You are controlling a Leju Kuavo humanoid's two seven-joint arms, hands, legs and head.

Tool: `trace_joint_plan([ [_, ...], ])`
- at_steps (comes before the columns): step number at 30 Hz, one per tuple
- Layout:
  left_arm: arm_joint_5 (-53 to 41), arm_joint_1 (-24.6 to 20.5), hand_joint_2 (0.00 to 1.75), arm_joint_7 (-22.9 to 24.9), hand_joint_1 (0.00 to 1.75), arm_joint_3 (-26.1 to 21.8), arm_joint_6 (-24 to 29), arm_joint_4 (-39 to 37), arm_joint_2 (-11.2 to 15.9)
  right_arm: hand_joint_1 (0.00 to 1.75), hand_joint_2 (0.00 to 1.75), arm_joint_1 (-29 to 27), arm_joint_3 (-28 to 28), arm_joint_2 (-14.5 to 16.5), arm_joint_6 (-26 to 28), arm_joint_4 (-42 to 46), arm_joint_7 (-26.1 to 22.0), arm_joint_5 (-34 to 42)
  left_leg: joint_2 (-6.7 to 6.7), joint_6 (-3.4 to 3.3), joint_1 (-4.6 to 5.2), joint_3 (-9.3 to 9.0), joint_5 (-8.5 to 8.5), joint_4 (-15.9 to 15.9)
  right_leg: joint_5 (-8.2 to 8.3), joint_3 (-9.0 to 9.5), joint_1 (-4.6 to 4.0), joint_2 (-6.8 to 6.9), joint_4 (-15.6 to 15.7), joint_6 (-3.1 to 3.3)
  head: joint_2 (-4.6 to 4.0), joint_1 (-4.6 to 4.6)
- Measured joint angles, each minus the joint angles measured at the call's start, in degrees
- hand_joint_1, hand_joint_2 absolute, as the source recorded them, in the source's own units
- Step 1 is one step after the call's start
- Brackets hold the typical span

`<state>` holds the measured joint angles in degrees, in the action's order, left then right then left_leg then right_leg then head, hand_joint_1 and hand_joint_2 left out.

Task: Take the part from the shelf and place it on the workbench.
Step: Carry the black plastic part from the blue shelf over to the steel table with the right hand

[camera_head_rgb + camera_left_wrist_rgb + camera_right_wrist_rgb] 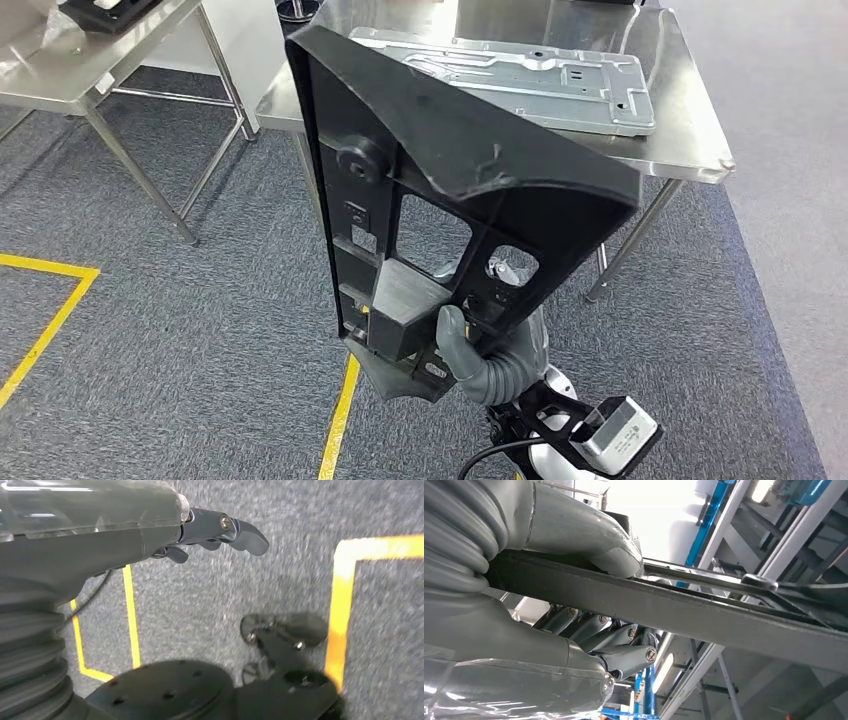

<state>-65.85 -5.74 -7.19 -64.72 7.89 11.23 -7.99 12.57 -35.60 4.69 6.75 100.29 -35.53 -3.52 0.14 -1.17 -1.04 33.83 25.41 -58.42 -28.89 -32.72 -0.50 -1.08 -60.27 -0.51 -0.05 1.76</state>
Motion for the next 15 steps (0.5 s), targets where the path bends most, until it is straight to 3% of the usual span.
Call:
trace_joint_plan([
  [3, -0.03, -0.22, 1.75, 0.01, 0.0, -0.01, 0.02, 0.0, 0.02, 1.75, 1.75, -0.06, 0.0, -0.07, 0.17, 0.03, -0.01, 0.0, 0.07, -0.44, -0.09, 0.04, -0.19, 0.32, -4.98, -4.68, 0.65, 0.39, -9.55, -1.13, 0.01, 0.2],
  [4, -0.03, -0.2, 1.75, 0.02, 0.0, -0.02, 0.04, 0.0, 0.02, 1.75, 1.75, -0.14, 0.0, -0.13, 0.19, 0.03, -0.01, 0.0, 0.1, -0.44, -0.08, 0.09, -0.16, 0.31, -5.84, -6.2, 0.91, 0.43, -12.41, -1.41, 0.01, 0.2],
  [5, -0.03, -0.18, 1.75, 0.04, 0.0, -0.02, 0.05, 0.0, 0.02, 1.75, 1.75, -0.21, 0.0, -0.19, 0.21, 0.03, -0.01, 0.0, 0.12, -0.43, -0.09, 0.13, -0.14, 0.29, -6.11, -7.17, 1.11, 0.47, -14.14, -1.6, 0.01, 0.2],
  [7, -0.03, -0.16, 1.75, 0.08, 0.0, -0.02, 0.07, 0.0, 0.02, 1.75, 1.75, -0.27, 0.0, -0.26, 0.22, 0.03, -0.01, 0.0, 0.13, -0.41, -0.09, 0.14, -0.12, 0.28, -5.69, -7.6, 1.33, 0.54, -14.73, -1.77, 0.01, 0.2],
  [9, -0.04, -0.17, 1.75, 0.1, 0.0, -0.02, 0.06, 0.0, 0.02, 1.75, 1.75, -0.27, 0.0, -0.27, 0.23, 0.03, -0.01, 0.0, 0.12, -0.38, -0.1, 0.13, -0.1, 0.27, -4.99, -7.22, 1.4, 0.59, -13.88, -1.81, 0.0, 0.2],
  [10, -0.04, -0.18, 1.75, 0.13, 0.0, -0.02, 0.06, 0.0, 0.01, 1.75, 1.75, -0.26, 0.0, -0.28, 0.24, 0.03, -0.01, 0.0, 0.12, -0.33, -0.13, 0.11, -0.07, 0.24, -3.81, -6.34, 1.5, 0.67, -12.02, -1.84, 0.0, 0.2],
  [13, -0.11, -0.22, 1.75, 0.3, 0.0, -0.02, 0.07, 0.0, -0.02, 1.75, 1.75, -0.2, 0.0, -0.28, 0.22, 0.04, -0.01, 0.0, 0.05, 0.87, 0.02, -0.05, 0.1, 0.16, 0.99, -0.8, 1.31, 0.98, -0.3, -1.12, 0.01, 0.16],
  [14, -0.13, -0.24, 1.75, 0.33, 0.0, -0.02, 0.07, 0.0, -0.03, 1.75, 1.75, -0.19, 0.0, -0.28, 0.21, 0.05, -0.01, 0.0, 0.05, 1.43, 0.06, -0.13, 0.1, 0.26, 1.66, 0.25, 1.12, 0.96, 2.05, -0.67, 0.01, 0.15],
  [15, -0.14, -0.27, 1.75, 0.34, 0.0, -0.02, 0.07, 0.0, -0.03, 1.75, 1.75, -0.19, 0.0, -0.27, 0.2, 0.06, -0.01, 0.0, 0.07, 1.84, -0.01, -0.21, 0.09, 0.39, 1.79, 0.26, 1.14, 0.83, 2.2, -0.24, 0.01, 0.15],
])
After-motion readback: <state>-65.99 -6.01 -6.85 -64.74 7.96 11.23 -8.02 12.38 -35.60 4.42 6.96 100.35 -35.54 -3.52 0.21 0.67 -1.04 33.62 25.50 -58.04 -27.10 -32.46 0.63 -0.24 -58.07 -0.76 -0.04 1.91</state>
